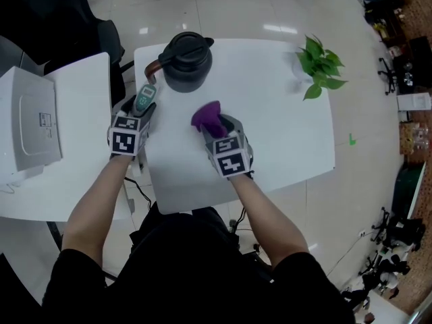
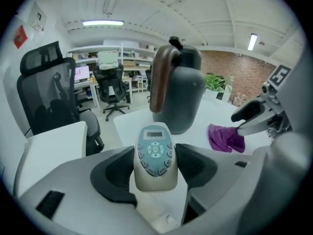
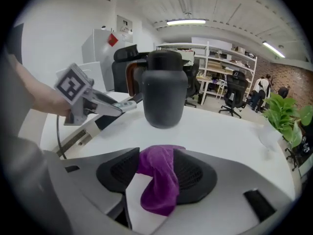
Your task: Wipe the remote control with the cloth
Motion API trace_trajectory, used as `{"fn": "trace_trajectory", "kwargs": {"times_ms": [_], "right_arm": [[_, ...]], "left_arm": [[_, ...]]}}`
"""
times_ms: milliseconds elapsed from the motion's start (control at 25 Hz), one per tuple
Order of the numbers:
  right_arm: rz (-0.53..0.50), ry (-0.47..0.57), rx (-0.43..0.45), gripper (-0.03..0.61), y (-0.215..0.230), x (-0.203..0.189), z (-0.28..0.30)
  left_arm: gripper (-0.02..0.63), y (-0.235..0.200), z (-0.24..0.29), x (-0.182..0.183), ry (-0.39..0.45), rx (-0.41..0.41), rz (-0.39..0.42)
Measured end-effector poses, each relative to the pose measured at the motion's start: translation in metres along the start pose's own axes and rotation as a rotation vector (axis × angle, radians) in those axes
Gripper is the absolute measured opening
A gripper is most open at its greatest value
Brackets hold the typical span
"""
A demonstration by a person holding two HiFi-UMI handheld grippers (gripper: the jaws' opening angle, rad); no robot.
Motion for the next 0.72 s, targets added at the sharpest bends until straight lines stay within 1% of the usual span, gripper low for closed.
{"fn": "trace_trajectory", "kwargs": {"times_ms": [40,120,240,320,400,440,560,720], "right_arm": [[-0.01,-0.023,-0.007,0.258,0.004,-0.004,0.007],[-0.028,-0.074,-0.016,0.258,0.009,-0.012,0.02],[-0.026,-0.142,-0.021,0.259,0.015,-0.027,0.037],[-0.017,-0.149,-0.021,0.256,0.019,-0.03,0.042],[-0.012,-0.134,-0.018,0.174,0.022,-0.027,0.04],[-0.009,-0.122,-0.015,0.156,0.022,-0.025,0.037],[0.009,-0.073,0.015,0.141,0.017,-0.021,0.014],[0.003,0.05,0.1,0.138,-0.002,-0.007,-0.041]], "left_arm": [[0.26,0.007,-0.01,0.002,0.005,-0.005,-0.009],[0.261,0.021,-0.026,0.005,0.014,-0.012,-0.014],[0.26,0.038,-0.043,0.007,0.023,-0.015,0.012],[0.259,0.049,-0.052,0.01,0.03,-0.018,0.04],[0.259,0.06,-0.059,0.014,0.036,-0.021,0.066],[0.259,0.065,-0.062,0.016,0.038,-0.021,0.076],[0.259,0.084,-0.075,0.022,0.045,-0.02,0.114],[0.259,0.117,-0.094,0.029,0.06,-0.007,0.177]]}}
Point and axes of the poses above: the fingertips, and each gripper's own axes: z forward along the fingers, y to its right, x out of its top, the point moved 3 cm from there along -z, backward along the fingers, and after that the axes turned 14 degrees about z, right-handed, at the moved point
